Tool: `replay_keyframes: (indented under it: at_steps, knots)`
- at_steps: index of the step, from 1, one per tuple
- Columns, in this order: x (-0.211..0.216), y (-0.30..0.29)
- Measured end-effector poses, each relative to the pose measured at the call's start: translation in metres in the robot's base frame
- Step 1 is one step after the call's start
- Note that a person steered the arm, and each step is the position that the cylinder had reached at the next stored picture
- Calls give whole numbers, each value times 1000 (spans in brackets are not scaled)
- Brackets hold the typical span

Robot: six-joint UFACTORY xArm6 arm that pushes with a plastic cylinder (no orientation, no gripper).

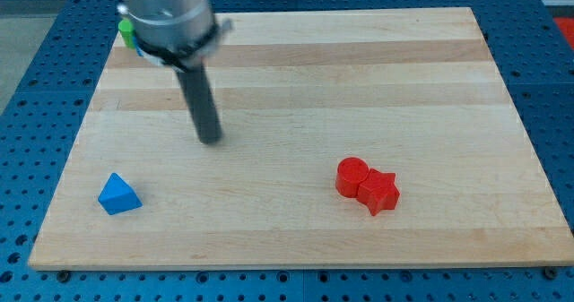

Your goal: Slide the red star towards top center

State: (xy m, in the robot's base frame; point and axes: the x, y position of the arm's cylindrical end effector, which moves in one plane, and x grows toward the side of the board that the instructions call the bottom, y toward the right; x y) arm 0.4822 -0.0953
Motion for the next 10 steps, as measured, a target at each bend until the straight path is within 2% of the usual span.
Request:
replay_keyframes:
  at_steps: [1,2,4,5,6,8,10]
  knots:
    - [62,31]
    - [78,121]
    - [70,252]
    - [77,287]
    - [71,310]
    - [47,280]
    - [-5,283]
